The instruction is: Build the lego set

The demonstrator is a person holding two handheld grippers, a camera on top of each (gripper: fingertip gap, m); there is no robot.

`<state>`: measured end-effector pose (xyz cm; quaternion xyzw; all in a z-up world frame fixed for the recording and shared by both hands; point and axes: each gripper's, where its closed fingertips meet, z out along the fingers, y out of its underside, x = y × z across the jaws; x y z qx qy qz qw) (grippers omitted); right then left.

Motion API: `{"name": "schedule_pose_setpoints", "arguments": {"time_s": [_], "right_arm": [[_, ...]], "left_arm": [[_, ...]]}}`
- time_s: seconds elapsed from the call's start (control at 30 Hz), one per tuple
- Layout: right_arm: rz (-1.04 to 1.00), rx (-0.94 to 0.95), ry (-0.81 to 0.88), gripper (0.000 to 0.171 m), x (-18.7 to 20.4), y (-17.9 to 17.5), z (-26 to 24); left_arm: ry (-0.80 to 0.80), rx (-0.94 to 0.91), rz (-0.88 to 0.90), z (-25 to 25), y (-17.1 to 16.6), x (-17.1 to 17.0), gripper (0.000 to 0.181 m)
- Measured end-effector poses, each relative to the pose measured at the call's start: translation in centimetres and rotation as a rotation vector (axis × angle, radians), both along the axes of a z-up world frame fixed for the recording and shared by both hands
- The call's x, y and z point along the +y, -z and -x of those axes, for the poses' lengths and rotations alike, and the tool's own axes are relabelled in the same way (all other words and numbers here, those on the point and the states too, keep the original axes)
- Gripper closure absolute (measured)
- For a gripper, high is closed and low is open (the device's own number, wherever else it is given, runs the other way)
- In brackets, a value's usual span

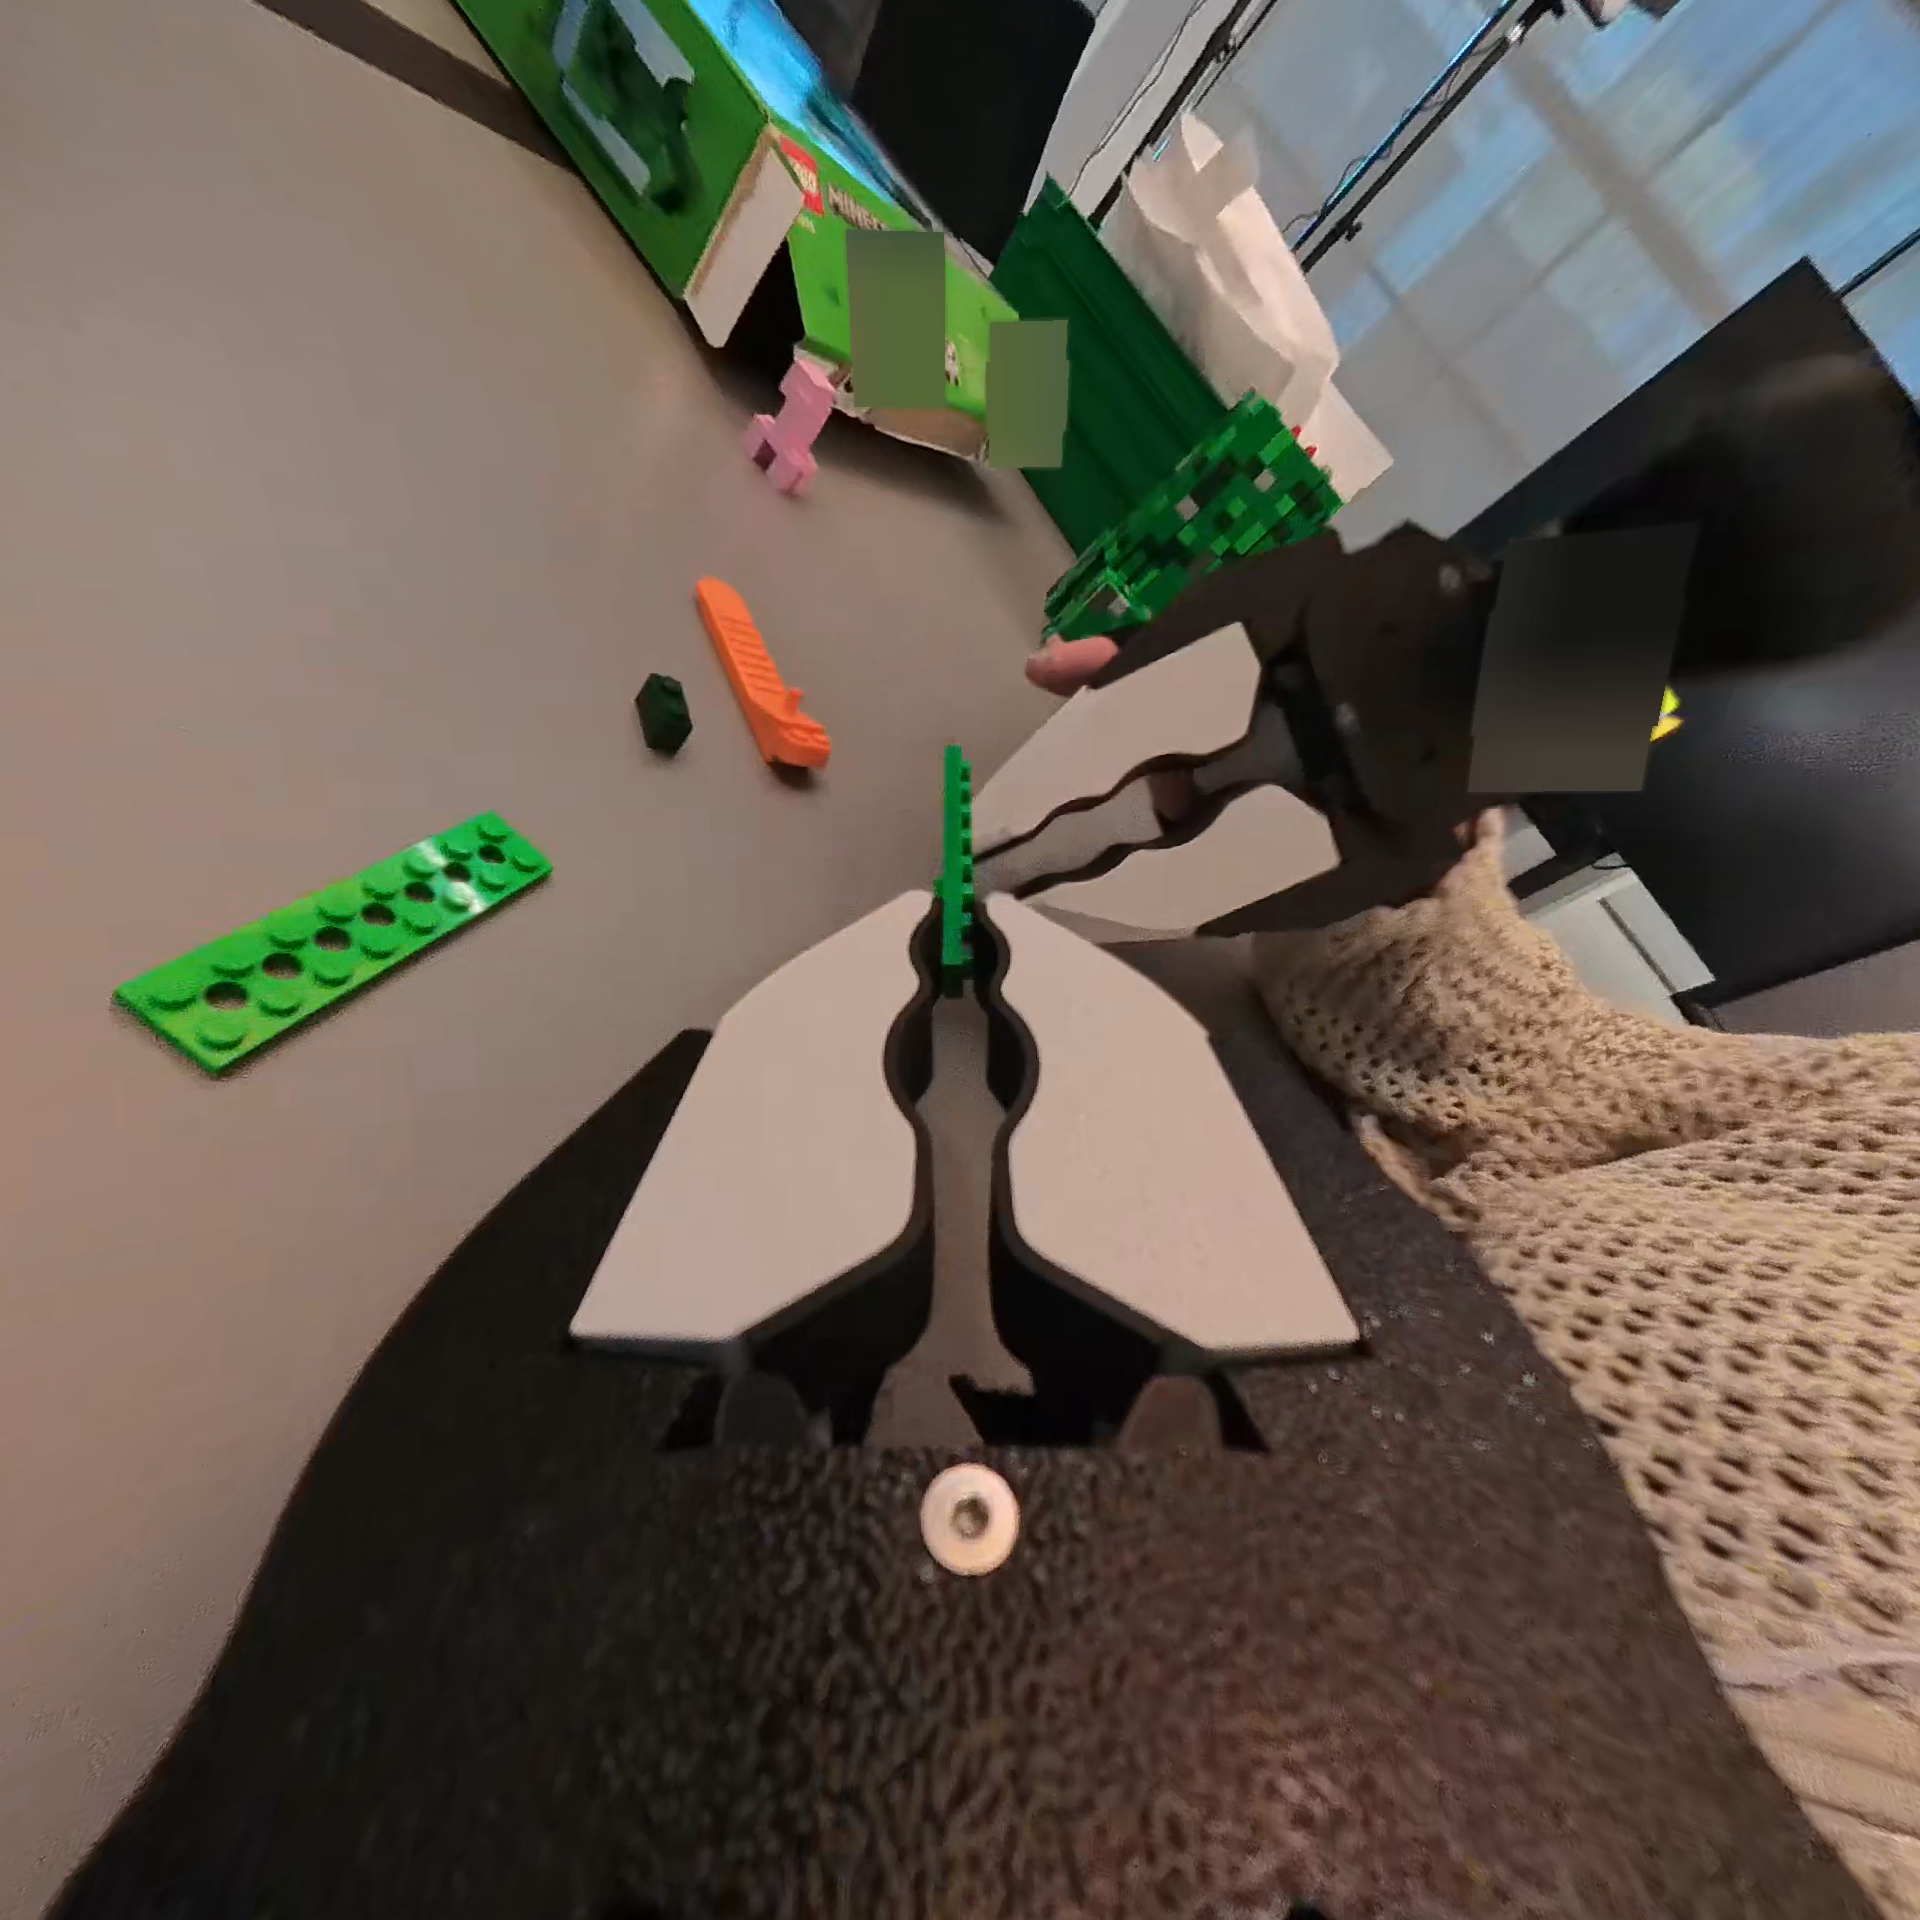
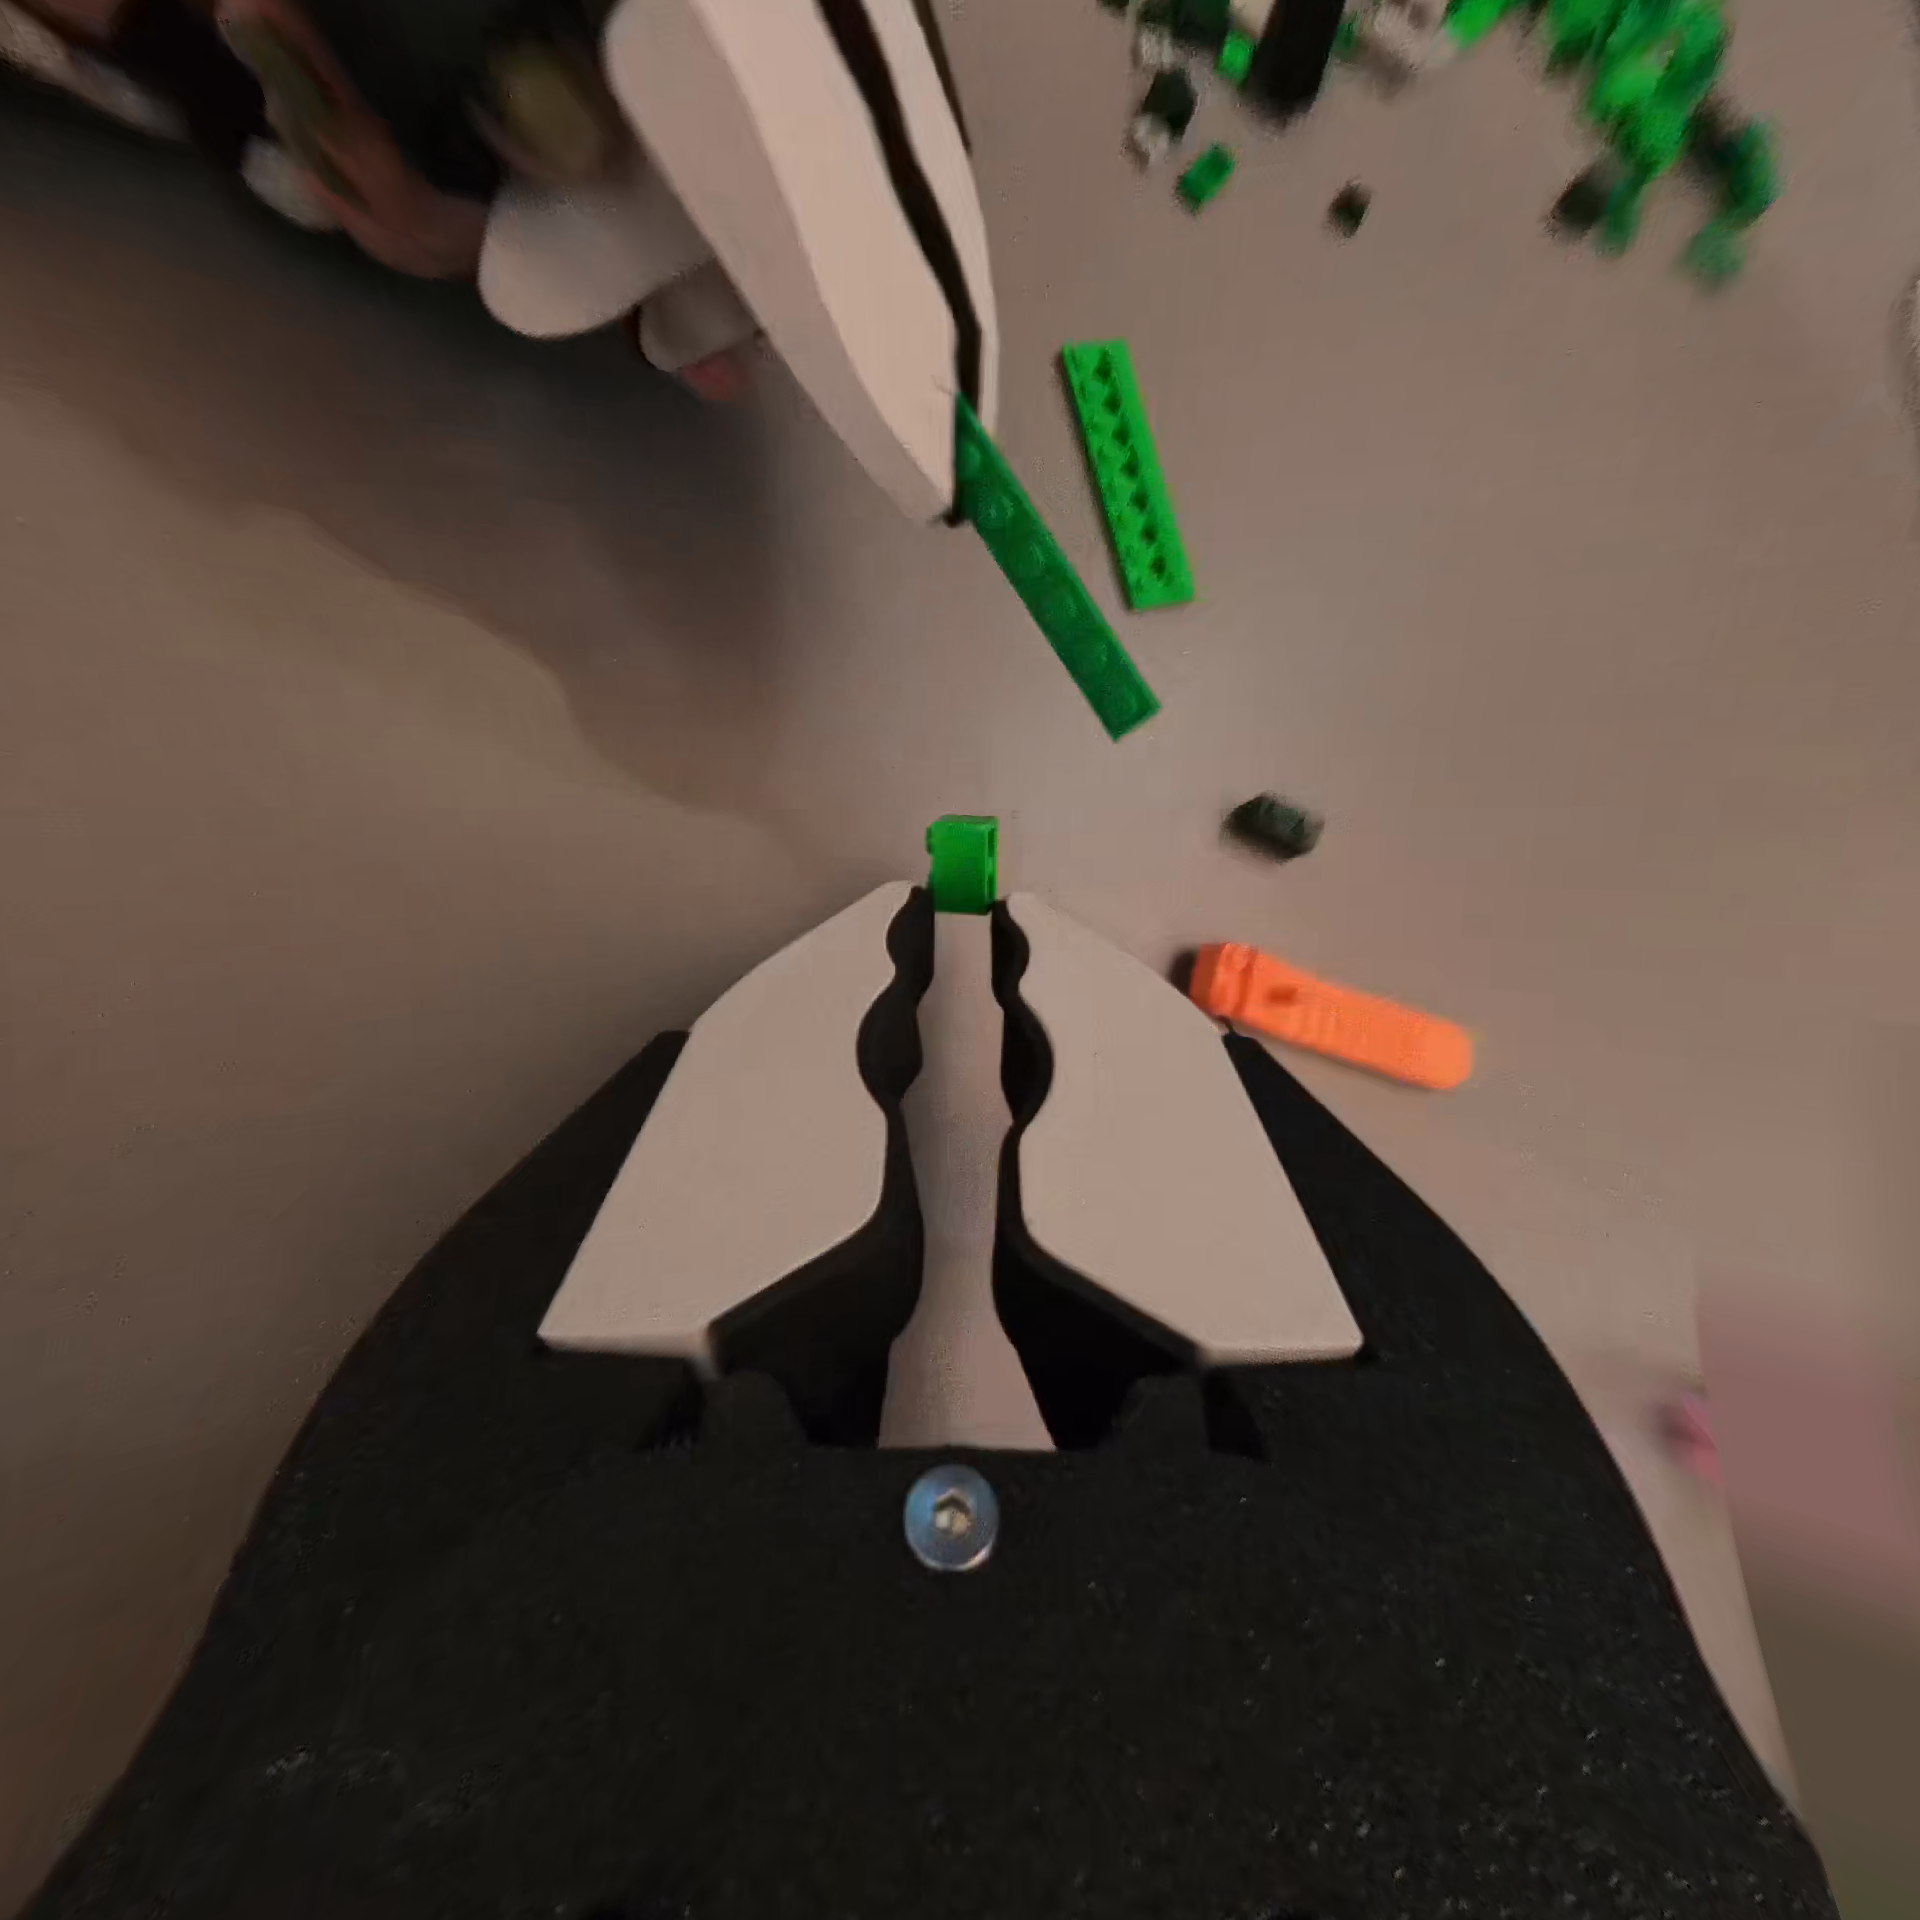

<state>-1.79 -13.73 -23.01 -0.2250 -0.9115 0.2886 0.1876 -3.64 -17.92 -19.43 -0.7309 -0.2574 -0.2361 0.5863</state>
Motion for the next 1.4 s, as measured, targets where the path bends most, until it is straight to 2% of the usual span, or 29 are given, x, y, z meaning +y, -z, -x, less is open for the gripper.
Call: {"name": "schedule_pose_setpoints", "arguments": {"time_s": [0.2, 0.3, 0.33, 0.43, 0.5, 0.57, 0.67, 0.73, 0.83, 0.9, 1.03, 1.13, 1.2, 1.3, 1.33, 1.4], "right_arm": [[0.143, -0.363, 0.181, 0.161, 1.1, 1.2, -0.9], [0.18, -0.399, 0.202, 0.157, 0.9, 1.2, -0.9], [0.169, -0.392, 0.198, 0.146, 1.0, 1.3, -0.9], [0.137, -0.293, 0.164, 0.132, 1.6, 0.5, -0.8], [0.121, -0.088, 0.078, 0.13, 1.4, -1.1, -0.4], [0.104, 0.118, -0.044, 0.143, 0.3, -2.8, -0.9], [-0.029, 0.347, -0.159, 0.146, -0.8, -3.6, -1.3], [-0.144, 0.431, -0.208, 0.149, -1.0, -3.2, -1.3], [-0.186, 0.42, -0.237, 0.153, -1.0, -2.3, -1.4], [-0.178, 0.417, -0.243, 0.163, -0.9, -2.2, -1.4], [-0.158, 0.403, -0.239, 0.163, -0.4, -2.4, -1.4], [-0.196, 0.464, -0.232, 0.154, 0.2, -2.4, -1.0], [-0.222, 0.459, -0.241, 0.163, 0.6, -1.9, -1.0], [-0.195, 0.425, -0.228, 0.163, 1.1, -1.8, -0.9], [-0.161, 0.419, -0.204, 0.163, 1.3, -2.0, -0.7], [-0.128, 0.387, -0.088, 0.163, 3.2, -2.1, 0.8]], "left_arm": [[0.03, 0.011, 0.01, -0.5, 0.5, 0.2, 0.177], [0.066, 0.028, -0.039, -0.9, -0.3, 0.3, 0.177], [0.072, 0.034, -0.046, -1.0, -0.4, 0.3, 0.177], [0.072, 0.022, -0.054, -1.0, -0.4, 0.1, 0.177], [0.077, 0.011, -0.042, -1.1, -0.2, 0.1, 0.177], [0.092, 0.006, -0.012, -1.3, 0.3, 0.3, 0.177], [0.141, -0.001, 0.035, -2.3, 0.8, 0.9, 0.177], [0.158, 0.006, 0.086, -2.7, 1.5, 1.4, 0.177], [0.214, -0.009, 0.08, -3.8, 1.2, 2.3, 0.177], [0.237, -0.011, 0.087, -4.1, 1.2, 2.6, 0.177], [0.26, -0.033, 0.091, -4.2, 1.1, 3.2, 0.177], [0.277, -0.057, 0.088, -4.1, 0.9, 3.4, 0.177], [0.288, -0.066, 0.092, -4.1, 0.8, 3.7, 0.177], [0.289, -0.049, 0.09, -4.1, 0.9, 4.1, 0.176], [0.282, -0.039, 0.067, -4.0, 0.6, 4.3, 0.172], [0.29, -0.016, 0.016, -3.9, -0.4, 4.3, 0.138]]}}
